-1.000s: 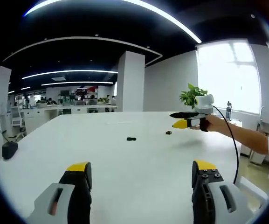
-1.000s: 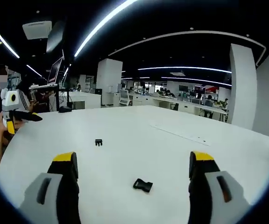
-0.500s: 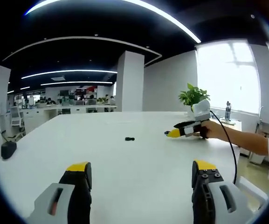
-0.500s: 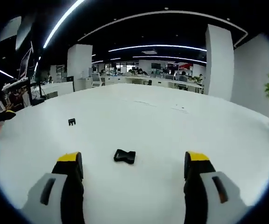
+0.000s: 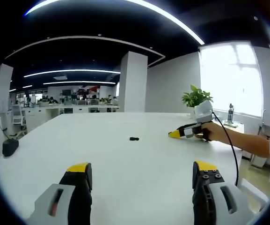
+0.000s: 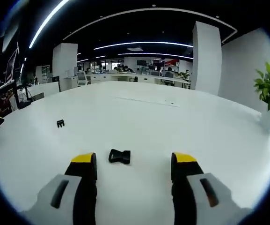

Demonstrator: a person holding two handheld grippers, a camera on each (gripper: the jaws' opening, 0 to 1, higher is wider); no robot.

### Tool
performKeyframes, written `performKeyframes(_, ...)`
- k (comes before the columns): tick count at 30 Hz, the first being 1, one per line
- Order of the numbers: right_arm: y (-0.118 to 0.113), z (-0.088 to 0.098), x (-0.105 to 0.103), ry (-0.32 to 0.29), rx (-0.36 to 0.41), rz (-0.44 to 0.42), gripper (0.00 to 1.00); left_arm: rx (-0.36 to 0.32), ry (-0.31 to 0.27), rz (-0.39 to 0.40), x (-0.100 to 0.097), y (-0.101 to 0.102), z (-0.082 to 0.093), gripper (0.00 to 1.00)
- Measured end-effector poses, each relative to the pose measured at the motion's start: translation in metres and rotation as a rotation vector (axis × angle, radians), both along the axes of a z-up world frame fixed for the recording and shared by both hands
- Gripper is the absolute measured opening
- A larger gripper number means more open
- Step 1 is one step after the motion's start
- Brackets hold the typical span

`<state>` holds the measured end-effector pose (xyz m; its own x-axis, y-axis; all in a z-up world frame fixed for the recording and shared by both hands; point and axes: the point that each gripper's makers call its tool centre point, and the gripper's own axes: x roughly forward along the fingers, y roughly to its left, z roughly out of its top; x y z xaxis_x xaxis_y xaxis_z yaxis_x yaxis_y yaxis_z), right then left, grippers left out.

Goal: Snap the two parts of the plastic buckle together until the buckle closes and remains connected.

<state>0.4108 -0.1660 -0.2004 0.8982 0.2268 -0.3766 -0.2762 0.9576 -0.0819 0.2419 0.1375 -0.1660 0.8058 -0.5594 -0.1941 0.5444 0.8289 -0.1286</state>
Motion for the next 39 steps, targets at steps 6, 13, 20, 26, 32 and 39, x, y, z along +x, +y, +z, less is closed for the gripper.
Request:
performKeyframes(6, 0.004, -0.001, -0.001, 0.009, 0.011, 0.004, 0.52, 0.006, 0.004, 0.013, 0.002, 0.003, -0.002, 0.90)
performKeyframes(13, 0.004, -0.002, -0.001, 0.031, 0.007, -0.004, 0.26, -0.002, 0.002, 0.014, 0.002, 0.003, -0.002, 0.90)
performKeyframes(20, 0.000, -0.001, 0.004, 0.034, 0.030, -0.013, 0.18, -0.004, 0.001, 0.012, 0.002, 0.003, -0.002, 0.90)
performKeyframes(26, 0.008, 0.004, 0.005, 0.027, 0.081, 0.039, 0.17, -0.008, 0.001, 0.014, 0.002, 0.004, -0.002, 0.90)
performKeyframes(32, 0.029, 0.008, 0.004, 0.033, 0.162, 0.185, 0.17, -0.010, -0.002, 0.013, 0.002, 0.004, -0.001, 0.90)
performKeyframes(39, 0.044, 0.004, -0.004, 0.042, 0.167, 0.310, 0.17, -0.013, -0.001, 0.012, 0.002, 0.004, -0.002, 0.90)
